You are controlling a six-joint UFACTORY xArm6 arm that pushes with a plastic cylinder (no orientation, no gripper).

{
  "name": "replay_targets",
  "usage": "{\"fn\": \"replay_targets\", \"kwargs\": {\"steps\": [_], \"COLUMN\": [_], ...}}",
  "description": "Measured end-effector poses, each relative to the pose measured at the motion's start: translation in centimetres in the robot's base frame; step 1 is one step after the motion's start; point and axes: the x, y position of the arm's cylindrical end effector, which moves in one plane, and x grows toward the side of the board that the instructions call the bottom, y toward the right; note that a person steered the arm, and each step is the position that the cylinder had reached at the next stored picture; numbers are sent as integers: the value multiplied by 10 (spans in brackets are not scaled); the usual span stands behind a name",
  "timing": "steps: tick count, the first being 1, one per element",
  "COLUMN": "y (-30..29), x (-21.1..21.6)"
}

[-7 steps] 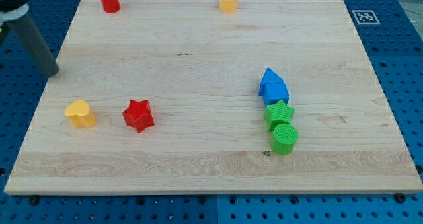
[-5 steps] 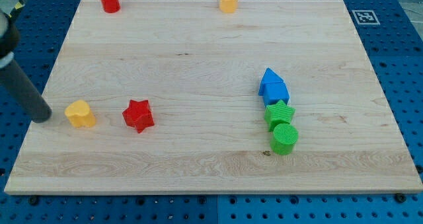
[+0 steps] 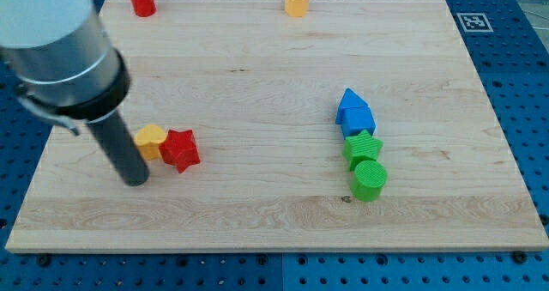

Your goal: Move the yellow heart to the top right of the board

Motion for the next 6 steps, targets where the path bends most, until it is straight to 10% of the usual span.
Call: {"fn": "replay_targets", "kwargs": {"steps": [6], "y": [-21], "x": [-82]}}
